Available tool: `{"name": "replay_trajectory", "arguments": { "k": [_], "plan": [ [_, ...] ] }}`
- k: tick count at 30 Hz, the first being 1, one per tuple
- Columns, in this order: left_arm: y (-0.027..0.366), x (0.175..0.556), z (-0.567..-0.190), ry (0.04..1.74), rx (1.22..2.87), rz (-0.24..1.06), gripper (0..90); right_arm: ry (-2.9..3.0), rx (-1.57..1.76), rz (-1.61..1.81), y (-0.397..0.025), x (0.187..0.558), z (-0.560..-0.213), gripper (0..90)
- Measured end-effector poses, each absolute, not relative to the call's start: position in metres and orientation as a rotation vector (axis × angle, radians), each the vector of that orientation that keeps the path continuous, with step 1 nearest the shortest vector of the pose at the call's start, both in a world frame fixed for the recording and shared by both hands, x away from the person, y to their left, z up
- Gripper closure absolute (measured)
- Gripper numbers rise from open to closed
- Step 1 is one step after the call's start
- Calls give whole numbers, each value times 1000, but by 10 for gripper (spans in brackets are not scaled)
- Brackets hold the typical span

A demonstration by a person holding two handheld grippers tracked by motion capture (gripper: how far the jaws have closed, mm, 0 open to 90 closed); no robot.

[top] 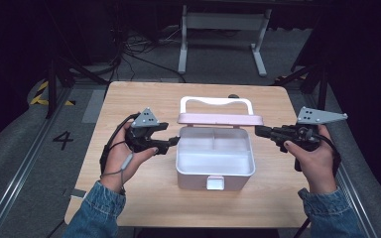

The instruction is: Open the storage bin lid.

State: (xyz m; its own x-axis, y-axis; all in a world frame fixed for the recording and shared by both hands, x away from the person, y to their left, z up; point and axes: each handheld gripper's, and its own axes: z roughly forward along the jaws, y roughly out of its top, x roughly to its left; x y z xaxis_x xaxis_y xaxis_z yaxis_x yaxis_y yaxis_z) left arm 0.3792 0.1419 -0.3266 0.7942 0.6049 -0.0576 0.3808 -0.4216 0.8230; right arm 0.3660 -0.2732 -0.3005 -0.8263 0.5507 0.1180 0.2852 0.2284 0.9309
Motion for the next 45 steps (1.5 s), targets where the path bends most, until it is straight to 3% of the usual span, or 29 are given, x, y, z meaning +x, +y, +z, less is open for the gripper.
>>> {"name": "replay_trajectory", "arguments": {
  "k": [19,30,34,38,45],
  "plan": [
    [113,389,-311,628,2001,427,356,2265,805,1648,-274,368,-297,900],
    [109,393,-307,619,1939,481,398,2260,807,1654,-275,370,-295,900],
    [108,395,-306,636,1937,490,476,2262,810,1654,-274,370,-294,900],
    [110,397,-304,677,1923,484,631,2265,805,1650,-275,369,-295,899],
    [108,398,-302,724,1929,516,680,2248,794,1616,-279,361,-296,797]
  ]
}}
